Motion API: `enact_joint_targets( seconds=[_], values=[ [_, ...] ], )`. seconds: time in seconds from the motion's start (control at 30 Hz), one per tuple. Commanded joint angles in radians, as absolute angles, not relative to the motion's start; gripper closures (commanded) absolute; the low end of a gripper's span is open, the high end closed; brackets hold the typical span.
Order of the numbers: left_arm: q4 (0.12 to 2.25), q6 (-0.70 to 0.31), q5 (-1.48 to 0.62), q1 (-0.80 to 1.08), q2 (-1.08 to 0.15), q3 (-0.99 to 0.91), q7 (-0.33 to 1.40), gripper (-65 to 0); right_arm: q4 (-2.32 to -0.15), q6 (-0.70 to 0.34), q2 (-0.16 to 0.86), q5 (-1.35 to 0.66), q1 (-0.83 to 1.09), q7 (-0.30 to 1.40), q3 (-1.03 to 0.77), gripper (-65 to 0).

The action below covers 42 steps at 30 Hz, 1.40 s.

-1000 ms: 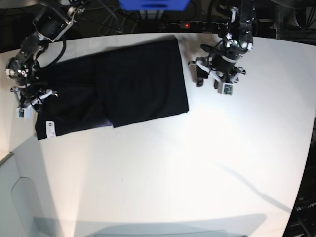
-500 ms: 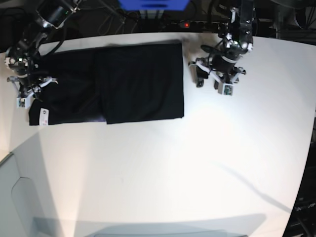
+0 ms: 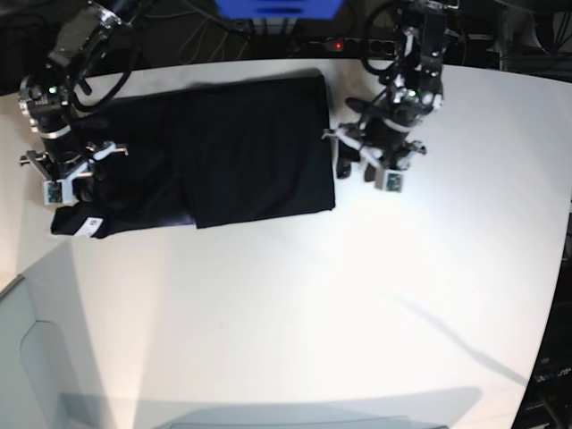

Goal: Fold the T-shirt properly
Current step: 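Grasp the bundle's end with both grippers and fold it over onto itself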

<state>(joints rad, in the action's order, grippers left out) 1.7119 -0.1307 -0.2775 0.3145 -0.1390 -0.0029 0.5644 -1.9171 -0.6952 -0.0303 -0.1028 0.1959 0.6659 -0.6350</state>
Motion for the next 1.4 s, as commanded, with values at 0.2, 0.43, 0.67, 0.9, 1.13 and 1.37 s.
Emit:
enact_joint_targets(
  seconds=[0.2, 0.43, 0.67, 0.9, 1.13, 1.37],
  values=[
    [1.656, -0.125, -0.286, 0.272, -0.130, 0.082, 0.541, -0.3, -2.020, -0.698, -0.022, -0.234, 0.280, 0.639, -0.490, 0.0],
    [1.639, -0.127, -0.286, 0.266, -0.097, 0.085, 0.541, 0.0, -2.020, -0.698, -0.021, -0.295, 0.337, 0.633, -0.297, 0.0],
    [1.639, -0.125, -0.286, 0.266, -0.096, 0.085, 0.542, 0.0, -2.018, -0.698, -0.018, -0.295, 0.344, 0.636, -0.062, 0.0],
    [1.639, -0.125, -0.286, 0.271, -0.102, 0.081, 0.542, 0.0, -1.971, -0.698, 0.008, -0.291, 0.295, 0.639, 0.153, 0.0],
    [1.644, -0.125, -0.286, 0.277, -0.102, 0.079, 0.542, 0.0, -1.781, -0.698, 0.004, -0.291, 0.199, 0.639, 0.199, 0.0],
    [1.653, -0.125, -0.286, 0.278, -0.105, 0.077, 0.542, 0.0, -1.725, -0.698, -0.001, -0.291, 0.156, 0.639, 0.200, 0.0]
  ],
)
